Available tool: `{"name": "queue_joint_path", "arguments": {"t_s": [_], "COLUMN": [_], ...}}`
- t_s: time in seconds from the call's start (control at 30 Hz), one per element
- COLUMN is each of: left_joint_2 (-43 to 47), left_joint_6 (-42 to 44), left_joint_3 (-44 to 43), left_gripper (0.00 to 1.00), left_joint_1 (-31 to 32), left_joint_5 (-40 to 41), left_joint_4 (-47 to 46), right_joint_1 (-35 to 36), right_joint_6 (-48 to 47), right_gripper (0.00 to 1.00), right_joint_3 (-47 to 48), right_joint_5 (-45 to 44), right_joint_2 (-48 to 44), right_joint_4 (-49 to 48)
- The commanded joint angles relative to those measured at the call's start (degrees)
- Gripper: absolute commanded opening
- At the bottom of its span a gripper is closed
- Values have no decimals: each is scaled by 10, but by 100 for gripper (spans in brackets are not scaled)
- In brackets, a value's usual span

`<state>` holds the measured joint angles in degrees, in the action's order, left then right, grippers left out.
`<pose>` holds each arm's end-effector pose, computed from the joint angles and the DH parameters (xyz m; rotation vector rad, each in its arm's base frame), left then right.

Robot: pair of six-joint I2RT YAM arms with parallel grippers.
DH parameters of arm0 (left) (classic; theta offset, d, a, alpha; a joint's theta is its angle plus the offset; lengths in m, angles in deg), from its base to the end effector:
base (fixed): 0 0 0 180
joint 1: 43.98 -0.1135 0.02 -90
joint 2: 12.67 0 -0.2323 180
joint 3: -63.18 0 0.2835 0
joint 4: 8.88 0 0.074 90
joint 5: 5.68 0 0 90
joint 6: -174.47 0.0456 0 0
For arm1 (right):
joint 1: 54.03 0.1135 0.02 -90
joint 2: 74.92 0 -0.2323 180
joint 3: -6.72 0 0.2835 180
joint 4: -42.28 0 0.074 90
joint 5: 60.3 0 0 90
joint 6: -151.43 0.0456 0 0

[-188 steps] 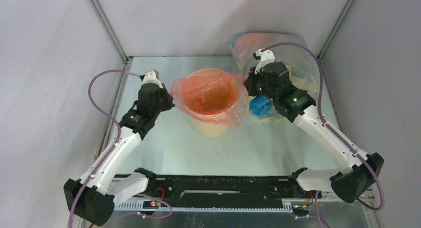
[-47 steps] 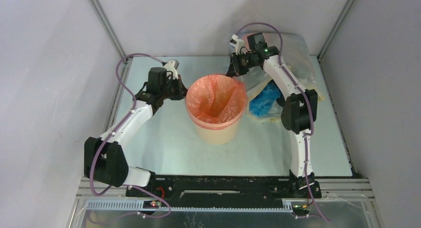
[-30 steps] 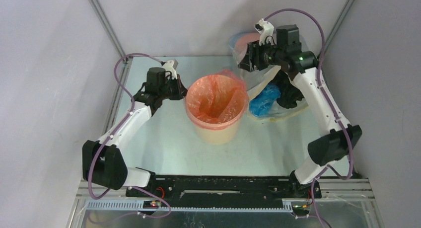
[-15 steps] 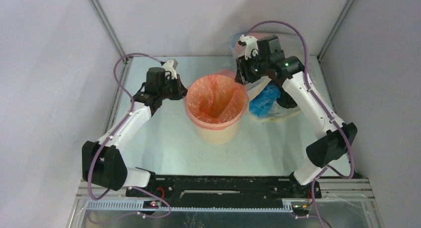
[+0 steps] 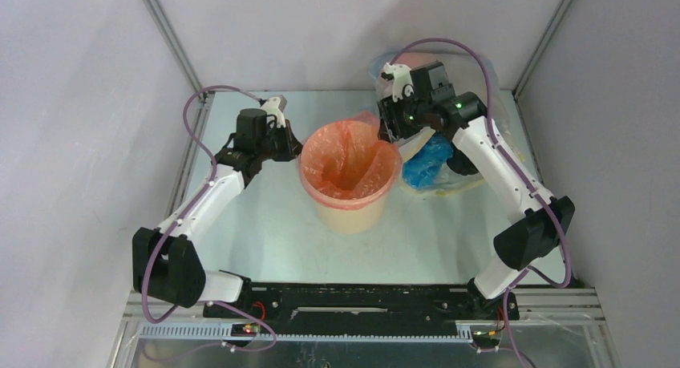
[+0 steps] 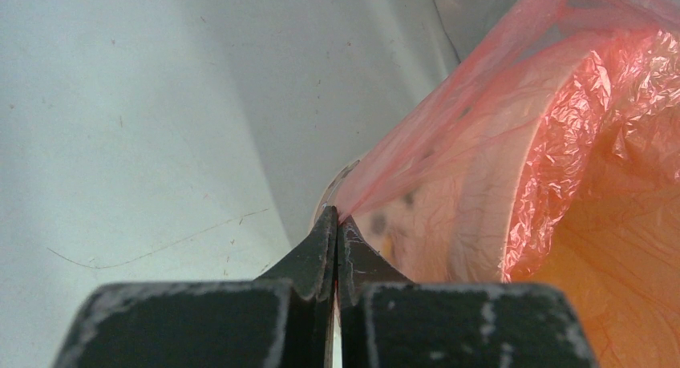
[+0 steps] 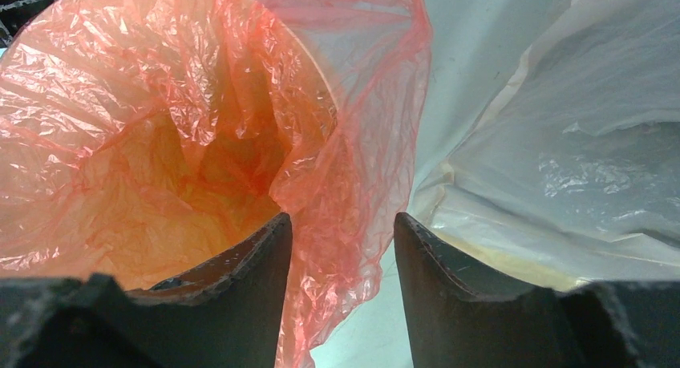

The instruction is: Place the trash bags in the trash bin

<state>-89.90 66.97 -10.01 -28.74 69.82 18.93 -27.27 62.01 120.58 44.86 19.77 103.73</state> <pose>0.3364 -0.1035 0.2577 0.1103 2.1644 -0.6026 0.3465 0.1881 0.3587 -0.6629 2.2439 0.5462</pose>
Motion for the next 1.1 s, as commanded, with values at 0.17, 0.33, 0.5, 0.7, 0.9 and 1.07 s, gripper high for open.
{"name": "queue_joint_path", "arguments": {"t_s": [0.17,0.33,0.5,0.7,0.9,1.07], "left_joint_2": [22,21,19,15,14,9], "left_joint_6": [12,12,12,12,12,13], "left_joint_3": [-3,-4,-4,-7,-8,-8], "left_gripper": [0,0,0,0,0,0], "left_joint_1": [-2,-2,-2,-2,-2,-2], "left_joint_5": [8,8,12,13,14,15], "left_joint_4": [-3,-2,-1,3,5,5], "right_joint_1": [32,30,14,-5,-21,-33], "right_joint_6": [-5,-5,-4,0,8,15], "right_gripper": [55,45,49,53,51,48], "right_joint_3": [11,10,-18,-47,-74,-82], "right_joint_5": [-60,-99,-82,-46,8,45], "right_joint_2": [-22,-17,-38,-60,-83,-90], "right_joint_4": [16,31,10,-8,-33,-42]}}
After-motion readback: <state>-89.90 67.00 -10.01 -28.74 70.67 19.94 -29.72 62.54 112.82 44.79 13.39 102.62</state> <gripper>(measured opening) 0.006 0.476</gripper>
